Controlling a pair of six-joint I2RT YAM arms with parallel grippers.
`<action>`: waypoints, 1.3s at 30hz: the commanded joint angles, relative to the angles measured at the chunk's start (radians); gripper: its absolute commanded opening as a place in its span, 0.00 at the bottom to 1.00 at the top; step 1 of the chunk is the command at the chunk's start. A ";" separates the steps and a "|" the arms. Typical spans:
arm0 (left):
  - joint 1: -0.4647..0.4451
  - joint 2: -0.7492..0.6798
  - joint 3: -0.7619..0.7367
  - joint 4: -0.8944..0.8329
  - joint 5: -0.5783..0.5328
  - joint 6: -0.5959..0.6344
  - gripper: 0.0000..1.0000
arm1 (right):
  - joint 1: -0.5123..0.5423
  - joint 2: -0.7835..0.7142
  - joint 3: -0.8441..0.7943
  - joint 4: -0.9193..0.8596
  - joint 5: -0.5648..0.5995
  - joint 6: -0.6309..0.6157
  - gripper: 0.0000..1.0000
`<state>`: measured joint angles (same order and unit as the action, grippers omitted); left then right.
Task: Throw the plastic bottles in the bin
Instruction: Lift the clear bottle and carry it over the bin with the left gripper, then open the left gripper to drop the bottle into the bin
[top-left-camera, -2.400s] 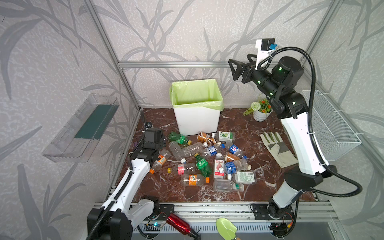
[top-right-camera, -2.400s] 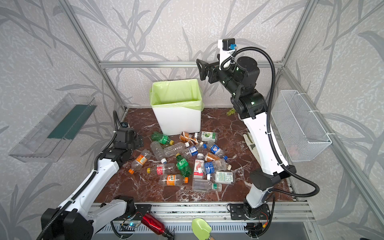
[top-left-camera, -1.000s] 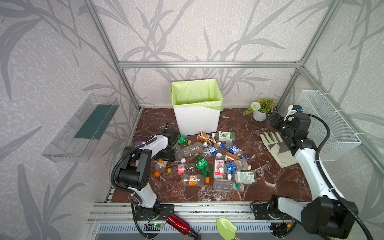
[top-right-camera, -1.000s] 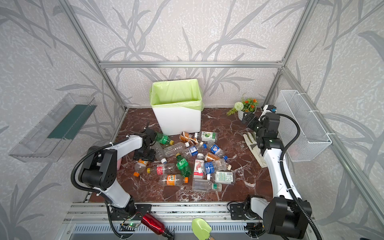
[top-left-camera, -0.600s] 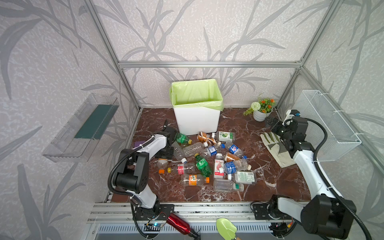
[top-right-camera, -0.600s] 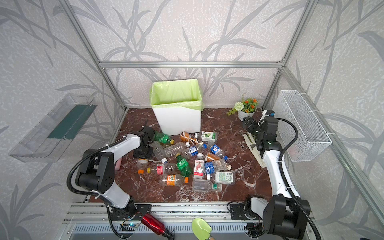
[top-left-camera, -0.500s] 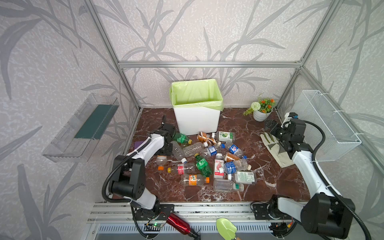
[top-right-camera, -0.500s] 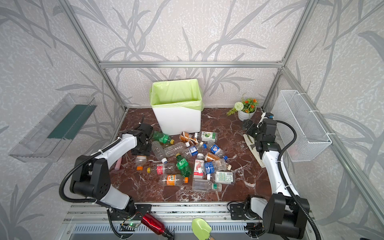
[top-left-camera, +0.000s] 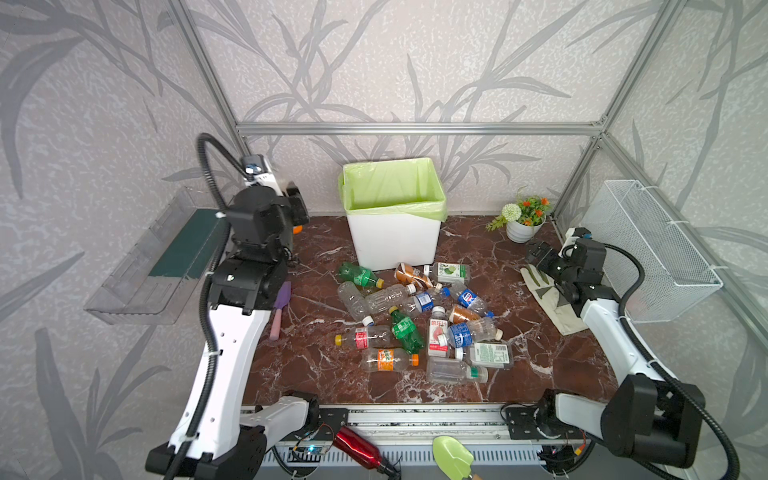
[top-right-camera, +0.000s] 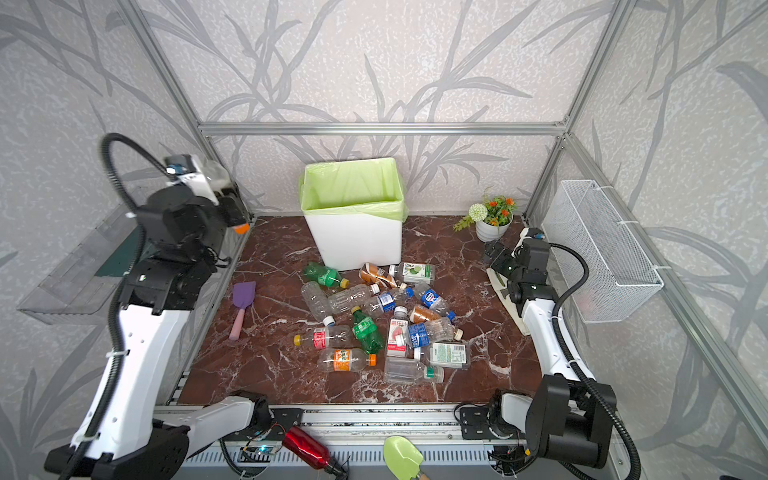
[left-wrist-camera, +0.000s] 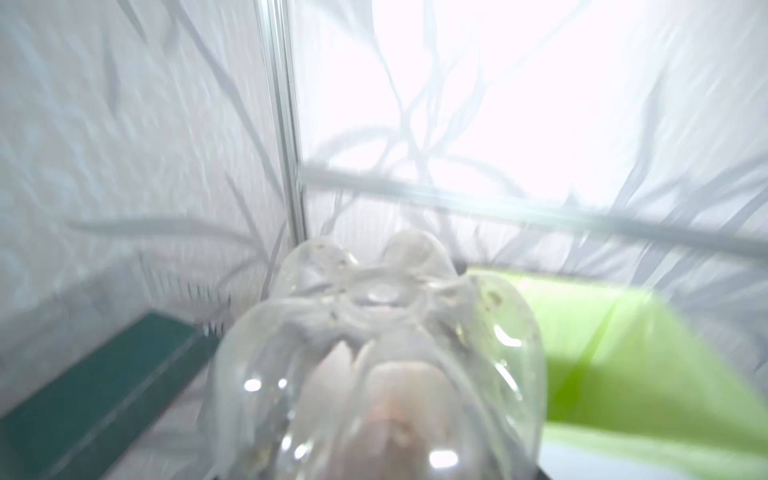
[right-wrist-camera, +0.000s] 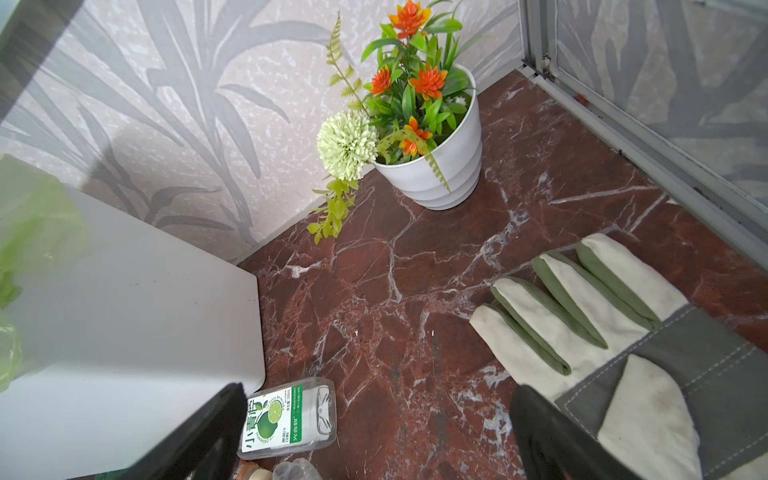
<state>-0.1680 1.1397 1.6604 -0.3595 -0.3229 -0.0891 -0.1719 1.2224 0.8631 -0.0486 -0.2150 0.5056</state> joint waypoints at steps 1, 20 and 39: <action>-0.006 0.074 0.083 0.258 0.146 0.030 0.52 | -0.007 -0.022 -0.020 0.027 -0.013 0.007 0.99; -0.215 0.693 0.877 -0.251 0.201 0.068 0.99 | -0.042 -0.101 -0.027 -0.016 -0.019 0.004 0.99; -0.272 0.127 -0.216 0.104 0.067 0.152 0.99 | -0.028 -0.159 -0.091 -0.256 -0.033 0.212 0.99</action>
<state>-0.4007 1.2808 1.4685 -0.2203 -0.2276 -0.0067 -0.2047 1.1072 0.7925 -0.2287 -0.2691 0.6674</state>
